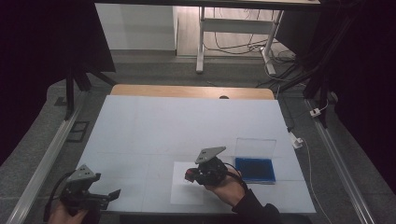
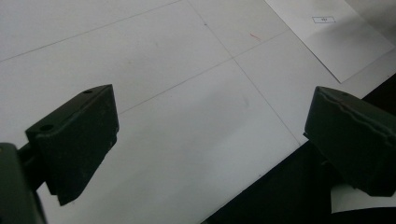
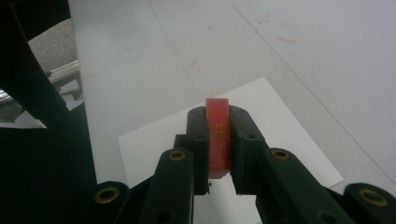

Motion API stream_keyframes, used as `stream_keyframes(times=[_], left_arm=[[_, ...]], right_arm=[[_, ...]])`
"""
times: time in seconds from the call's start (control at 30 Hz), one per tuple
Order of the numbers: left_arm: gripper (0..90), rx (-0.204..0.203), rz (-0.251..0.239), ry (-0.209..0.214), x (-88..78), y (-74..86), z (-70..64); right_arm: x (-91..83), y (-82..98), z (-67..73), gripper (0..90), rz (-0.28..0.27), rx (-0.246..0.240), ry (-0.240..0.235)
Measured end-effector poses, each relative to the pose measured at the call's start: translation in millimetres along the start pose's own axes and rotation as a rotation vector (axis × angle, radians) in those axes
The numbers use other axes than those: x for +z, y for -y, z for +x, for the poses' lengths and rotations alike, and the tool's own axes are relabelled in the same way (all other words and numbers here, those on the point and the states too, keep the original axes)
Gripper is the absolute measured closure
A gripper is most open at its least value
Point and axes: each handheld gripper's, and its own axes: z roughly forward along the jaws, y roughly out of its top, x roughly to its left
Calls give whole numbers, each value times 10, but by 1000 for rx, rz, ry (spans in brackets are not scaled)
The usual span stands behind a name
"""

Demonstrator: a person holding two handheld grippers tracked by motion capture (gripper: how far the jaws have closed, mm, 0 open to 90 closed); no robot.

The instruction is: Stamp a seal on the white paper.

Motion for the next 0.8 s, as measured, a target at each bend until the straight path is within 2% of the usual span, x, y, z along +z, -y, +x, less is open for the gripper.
stream_keyframes(times=[0.33,0.8], left_arm=[[33,-1,1,1,0,-1,-2],[37,0,1,7,3,-3,2]], right_arm=[[-165,38,-16,796,-17,-1,17],[-400,132,-112,795,-38,48,47]])
